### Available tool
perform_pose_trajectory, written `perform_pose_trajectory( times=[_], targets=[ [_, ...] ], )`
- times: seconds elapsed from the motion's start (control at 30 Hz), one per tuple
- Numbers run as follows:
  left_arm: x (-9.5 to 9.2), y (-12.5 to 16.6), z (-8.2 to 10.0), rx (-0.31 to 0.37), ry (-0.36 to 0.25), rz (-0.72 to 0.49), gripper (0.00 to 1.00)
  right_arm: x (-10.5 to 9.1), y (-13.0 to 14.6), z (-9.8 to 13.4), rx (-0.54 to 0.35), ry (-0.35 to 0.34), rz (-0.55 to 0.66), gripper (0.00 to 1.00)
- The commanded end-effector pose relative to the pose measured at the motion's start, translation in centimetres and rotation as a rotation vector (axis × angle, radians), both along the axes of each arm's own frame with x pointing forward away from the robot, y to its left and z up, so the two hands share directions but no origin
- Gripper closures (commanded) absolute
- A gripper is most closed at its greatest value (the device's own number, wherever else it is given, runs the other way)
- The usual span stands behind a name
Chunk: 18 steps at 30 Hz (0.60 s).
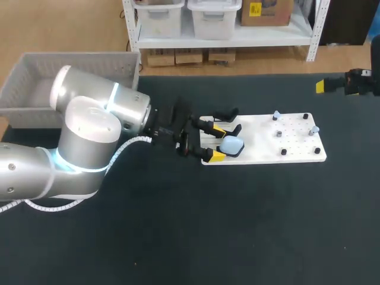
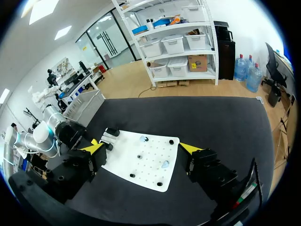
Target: Pick up each earbud case from the left stands, insert the matching earbuds, close the lid, and place the case in the box.
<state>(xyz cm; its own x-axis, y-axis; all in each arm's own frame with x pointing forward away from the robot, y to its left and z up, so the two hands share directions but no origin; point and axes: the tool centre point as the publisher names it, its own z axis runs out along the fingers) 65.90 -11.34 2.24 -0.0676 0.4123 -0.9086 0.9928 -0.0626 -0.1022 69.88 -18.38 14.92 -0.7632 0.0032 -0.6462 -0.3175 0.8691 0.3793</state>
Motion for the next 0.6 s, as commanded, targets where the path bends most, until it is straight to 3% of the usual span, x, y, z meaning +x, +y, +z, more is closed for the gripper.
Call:
perform_pose_trajectory(
  times=[0.03,0.23,0.43,0.6],
  targets=[
    [0.45,-0.29,-0.18,-0.008,-0.003,-0.004,0.17,0.0,-0.02,-0.01,0.0,0.0,0.001,0.0],
    [0.63,-0.59,-0.36,-0.008,-0.002,-0.012,0.21,0.0,-0.02,-0.01,0.0,0.0,0.001,0.0],
    [0.63,-0.76,-0.51,-0.01,0.003,-0.024,0.32,0.0,-0.02,-0.01,0.0,0.0,0.001,0.0],
    [0.66,-0.79,-0.58,-0.013,0.007,-0.029,0.33,0.0,-0.02,-0.01,0.0,0.0,0.001,0.0]
  ],
)
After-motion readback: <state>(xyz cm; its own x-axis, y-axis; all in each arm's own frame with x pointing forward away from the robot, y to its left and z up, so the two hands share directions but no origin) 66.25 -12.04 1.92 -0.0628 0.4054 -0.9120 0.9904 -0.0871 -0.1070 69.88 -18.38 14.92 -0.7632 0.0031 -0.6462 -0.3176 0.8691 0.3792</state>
